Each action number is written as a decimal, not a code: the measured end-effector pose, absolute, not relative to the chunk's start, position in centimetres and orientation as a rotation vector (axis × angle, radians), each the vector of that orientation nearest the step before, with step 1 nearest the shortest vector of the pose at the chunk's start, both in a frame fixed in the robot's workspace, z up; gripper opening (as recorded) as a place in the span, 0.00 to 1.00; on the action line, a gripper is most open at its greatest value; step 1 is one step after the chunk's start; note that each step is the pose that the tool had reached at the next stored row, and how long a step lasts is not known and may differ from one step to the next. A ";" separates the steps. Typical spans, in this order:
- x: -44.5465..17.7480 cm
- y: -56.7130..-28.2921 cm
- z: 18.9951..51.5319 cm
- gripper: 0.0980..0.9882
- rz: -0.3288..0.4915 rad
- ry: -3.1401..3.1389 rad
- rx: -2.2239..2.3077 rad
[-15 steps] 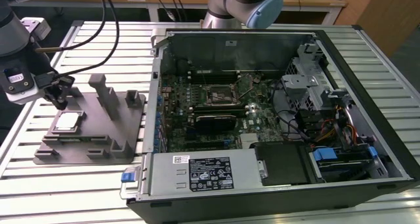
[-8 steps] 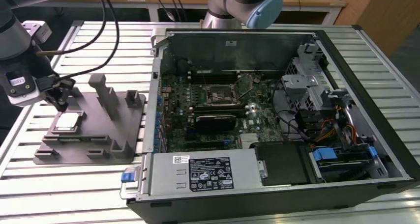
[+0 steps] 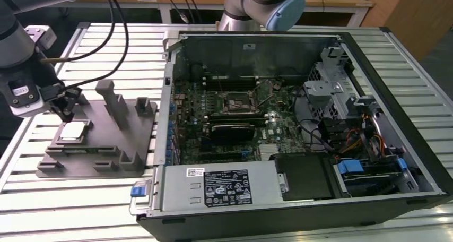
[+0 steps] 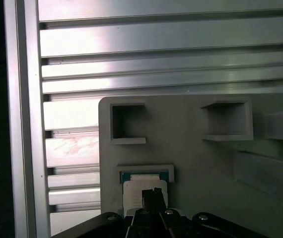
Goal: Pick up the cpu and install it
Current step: 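Pick up the cpu and move it towards the insertion slot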
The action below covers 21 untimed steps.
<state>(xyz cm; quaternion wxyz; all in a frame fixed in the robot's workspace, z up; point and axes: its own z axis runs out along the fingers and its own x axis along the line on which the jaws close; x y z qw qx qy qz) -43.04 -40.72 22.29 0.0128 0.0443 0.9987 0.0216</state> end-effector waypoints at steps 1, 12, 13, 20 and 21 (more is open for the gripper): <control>-43.0 -40.7 22.2 0.01 0.067 3.112 0.138; -43.4 -41.0 21.1 0.01 0.059 3.114 0.138; -43.4 -41.0 21.0 0.01 0.059 3.114 0.138; -43.4 -41.3 20.2 0.01 0.059 3.114 0.138; -43.4 -41.3 20.2 0.01 0.058 3.114 0.138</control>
